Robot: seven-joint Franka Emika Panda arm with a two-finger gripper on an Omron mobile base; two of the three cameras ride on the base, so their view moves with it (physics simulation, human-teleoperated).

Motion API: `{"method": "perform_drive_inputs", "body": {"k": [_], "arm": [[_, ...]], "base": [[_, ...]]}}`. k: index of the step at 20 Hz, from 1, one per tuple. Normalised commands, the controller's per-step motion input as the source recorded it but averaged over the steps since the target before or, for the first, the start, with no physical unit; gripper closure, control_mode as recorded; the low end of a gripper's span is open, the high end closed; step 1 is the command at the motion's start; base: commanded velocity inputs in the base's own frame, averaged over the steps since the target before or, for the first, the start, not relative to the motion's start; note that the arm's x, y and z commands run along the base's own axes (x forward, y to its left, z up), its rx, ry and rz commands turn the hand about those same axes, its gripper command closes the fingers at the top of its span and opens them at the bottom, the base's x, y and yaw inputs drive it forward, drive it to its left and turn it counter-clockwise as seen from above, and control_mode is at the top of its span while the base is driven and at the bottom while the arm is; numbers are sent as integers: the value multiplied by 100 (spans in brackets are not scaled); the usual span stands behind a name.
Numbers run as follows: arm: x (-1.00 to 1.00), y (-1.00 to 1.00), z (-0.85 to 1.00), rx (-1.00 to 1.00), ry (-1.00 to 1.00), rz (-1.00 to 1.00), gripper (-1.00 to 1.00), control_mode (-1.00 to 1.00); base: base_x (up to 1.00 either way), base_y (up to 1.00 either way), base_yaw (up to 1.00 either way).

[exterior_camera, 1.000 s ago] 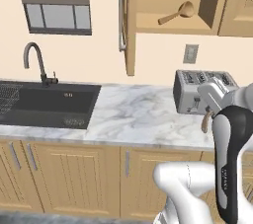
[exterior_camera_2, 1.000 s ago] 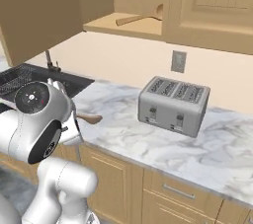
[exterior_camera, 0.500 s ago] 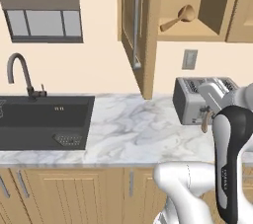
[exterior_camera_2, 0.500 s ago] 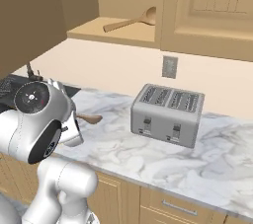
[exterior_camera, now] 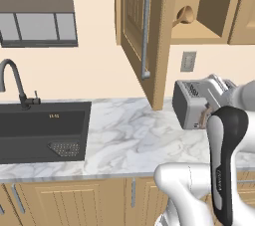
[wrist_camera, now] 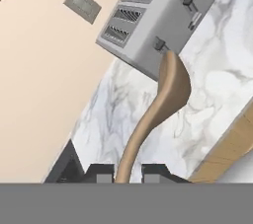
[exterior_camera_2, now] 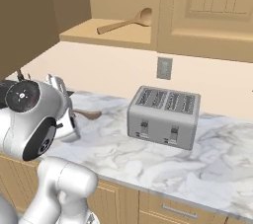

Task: Organize the utensils by type. Pick up the wooden spoons from the counter and place them in the open cabinet. Then pick up the metallic utensils from the counter and place them in the open drawer.

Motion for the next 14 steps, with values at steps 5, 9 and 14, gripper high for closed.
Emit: {"method": "perform_drive_inputs", "body": {"k": [5, 9, 14], "arm": [[0, 4, 36, 0, -22, -18, 100, -100], [0, 0, 65, 0, -21, -15, 100, -100], [2, 0, 77, 0, -12, -4, 100, -100]], "base": [[0, 0, 0], [0, 0, 0], [0, 0, 0]]}}
